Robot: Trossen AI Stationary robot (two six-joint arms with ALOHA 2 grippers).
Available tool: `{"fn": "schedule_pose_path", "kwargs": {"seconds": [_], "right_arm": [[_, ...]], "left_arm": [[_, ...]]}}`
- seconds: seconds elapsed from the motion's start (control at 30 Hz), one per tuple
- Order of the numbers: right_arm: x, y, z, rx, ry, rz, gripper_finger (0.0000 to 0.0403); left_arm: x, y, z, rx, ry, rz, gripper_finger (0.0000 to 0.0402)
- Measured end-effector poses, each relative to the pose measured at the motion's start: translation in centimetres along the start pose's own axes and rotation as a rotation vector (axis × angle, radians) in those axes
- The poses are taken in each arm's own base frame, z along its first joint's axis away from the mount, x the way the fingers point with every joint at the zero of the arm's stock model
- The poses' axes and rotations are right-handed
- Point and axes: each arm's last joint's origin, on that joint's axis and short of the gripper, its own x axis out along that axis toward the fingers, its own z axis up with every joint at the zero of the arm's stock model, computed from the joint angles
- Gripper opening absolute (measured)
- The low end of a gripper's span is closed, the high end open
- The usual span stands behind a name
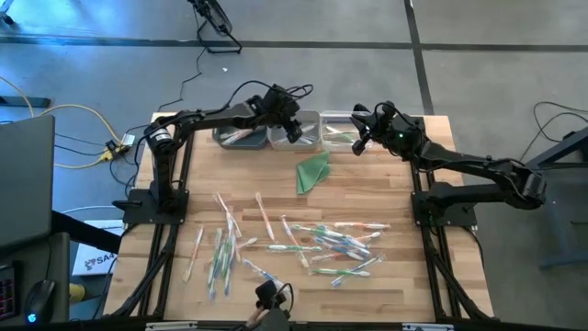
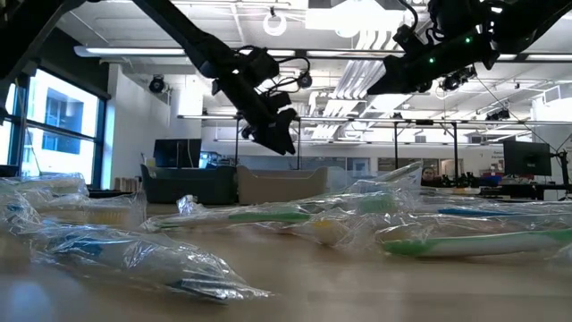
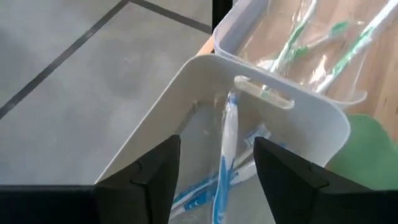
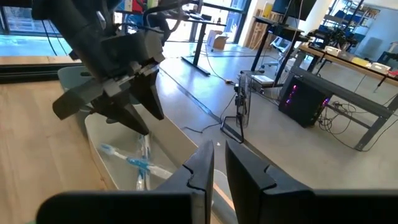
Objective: Pick & Place Toothbrushes
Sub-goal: Put the orange toothbrush into the dark blue bin
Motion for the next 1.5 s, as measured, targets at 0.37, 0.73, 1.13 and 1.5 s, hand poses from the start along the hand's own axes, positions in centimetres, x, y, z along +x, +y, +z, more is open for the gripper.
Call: {"fn": "schedule_pose_path", "kwargs": {"seconds": [0.37, 0.73, 1.13, 1.5], "right_arm": [[0.0, 0.0, -0.1, -0.002, 0.011, 0.003, 0.0034], [0.0, 0.3, -0.8, -0.029, 0.068, 0.079, 0.0034], [-0.1, 0.4, -1.1, -0.038, 0.098, 0.108, 0.0034], [-0.1, 0.5, -1.1, -0.038, 0.097, 0.117, 0.0034]], "left_arm": [[-0.6, -1.5, -0.5, 0.027, 0.153, -0.036, 0.0123], [-2.9, -5.7, 1.0, 0.100, 0.072, -0.136, 0.0015], [-6.9, -9.7, 0.0, 0.088, -0.064, -0.222, 0.0004], [-12.2, -10.5, -6.0, -0.088, -0.180, -0.237, 0.0005]]}}
